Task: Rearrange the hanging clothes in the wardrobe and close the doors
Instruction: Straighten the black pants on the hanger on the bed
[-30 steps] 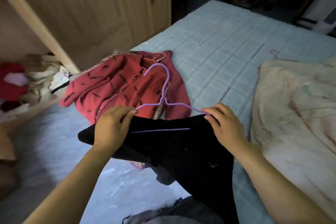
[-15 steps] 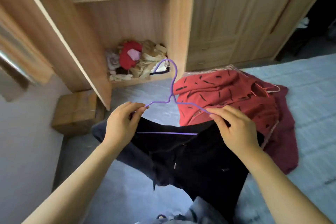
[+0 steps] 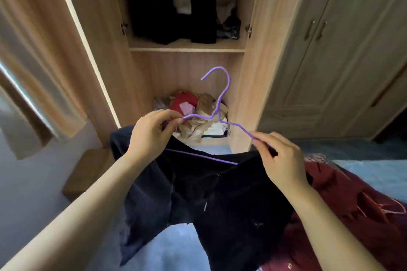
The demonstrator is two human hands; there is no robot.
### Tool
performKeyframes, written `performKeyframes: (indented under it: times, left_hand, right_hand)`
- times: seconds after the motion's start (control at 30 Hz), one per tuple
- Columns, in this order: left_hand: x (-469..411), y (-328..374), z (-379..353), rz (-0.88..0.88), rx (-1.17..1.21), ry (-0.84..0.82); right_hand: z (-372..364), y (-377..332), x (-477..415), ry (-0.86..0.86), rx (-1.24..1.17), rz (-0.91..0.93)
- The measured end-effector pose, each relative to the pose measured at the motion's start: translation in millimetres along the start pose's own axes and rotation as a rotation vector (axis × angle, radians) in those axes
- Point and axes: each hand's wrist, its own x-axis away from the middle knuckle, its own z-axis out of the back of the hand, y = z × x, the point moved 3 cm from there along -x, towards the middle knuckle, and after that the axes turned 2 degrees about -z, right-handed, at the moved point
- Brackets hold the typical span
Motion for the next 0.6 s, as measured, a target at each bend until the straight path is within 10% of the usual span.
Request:
performKeyframes:
  times: [0.6]
  left_hand:
    - [-388.0,-124.5,-81.7,0.006,0.059,0.180]
  right_hand:
    - [-94.2,148.4,-399.9,0.146,0.024,0.171]
